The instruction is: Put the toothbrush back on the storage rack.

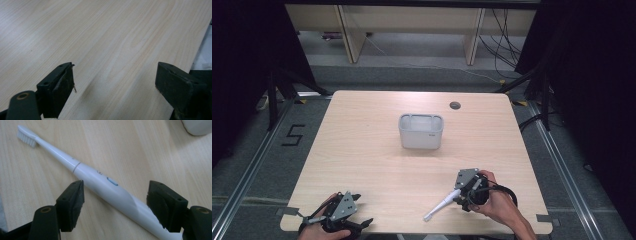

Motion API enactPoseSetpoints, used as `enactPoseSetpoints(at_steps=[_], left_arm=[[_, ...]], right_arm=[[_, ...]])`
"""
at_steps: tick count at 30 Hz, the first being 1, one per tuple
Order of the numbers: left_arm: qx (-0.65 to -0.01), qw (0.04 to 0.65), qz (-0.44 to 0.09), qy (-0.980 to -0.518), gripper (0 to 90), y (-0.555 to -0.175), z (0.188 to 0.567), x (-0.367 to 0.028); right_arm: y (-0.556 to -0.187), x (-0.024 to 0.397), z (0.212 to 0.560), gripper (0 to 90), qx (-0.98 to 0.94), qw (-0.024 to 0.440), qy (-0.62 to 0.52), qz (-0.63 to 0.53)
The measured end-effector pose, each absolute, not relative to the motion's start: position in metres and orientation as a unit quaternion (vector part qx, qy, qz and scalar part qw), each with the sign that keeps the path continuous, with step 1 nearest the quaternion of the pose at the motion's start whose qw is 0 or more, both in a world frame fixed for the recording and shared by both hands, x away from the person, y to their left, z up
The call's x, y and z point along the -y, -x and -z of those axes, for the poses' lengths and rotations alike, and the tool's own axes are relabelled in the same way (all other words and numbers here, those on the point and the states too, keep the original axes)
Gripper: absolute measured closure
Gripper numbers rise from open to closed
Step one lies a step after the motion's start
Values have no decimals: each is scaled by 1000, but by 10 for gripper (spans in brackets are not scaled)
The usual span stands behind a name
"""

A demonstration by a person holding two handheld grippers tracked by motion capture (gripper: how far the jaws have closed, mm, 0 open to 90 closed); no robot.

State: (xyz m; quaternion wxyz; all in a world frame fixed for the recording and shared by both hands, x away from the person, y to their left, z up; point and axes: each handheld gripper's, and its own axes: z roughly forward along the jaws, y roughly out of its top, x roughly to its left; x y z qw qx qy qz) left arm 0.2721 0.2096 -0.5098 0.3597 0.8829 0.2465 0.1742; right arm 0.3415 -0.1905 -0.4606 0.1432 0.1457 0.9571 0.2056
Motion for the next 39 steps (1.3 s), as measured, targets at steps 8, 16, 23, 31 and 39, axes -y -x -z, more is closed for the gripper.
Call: enactPoseSetpoints(at_steps=[8,16,23,31,39], left_arm=[[-243,365,-179,-881,148,-273,511,-210],[-247,362,-178,-881,148,-272,510,-209],[-244,366,-177,-880,148,-273,511,-209],[-243,366,-177,-881,148,-273,510,-210],[-247,367,-174,-880,148,-273,510,-209]], right_arm=[[-348,180,464,320,-969,129,-114,-179],[-352,176,471,346,-975,112,-118,-152],[-357,172,474,417,-983,110,-81,-125],[-358,168,477,490,-988,90,-85,-94],[-359,165,475,545,-992,69,-86,-67]])
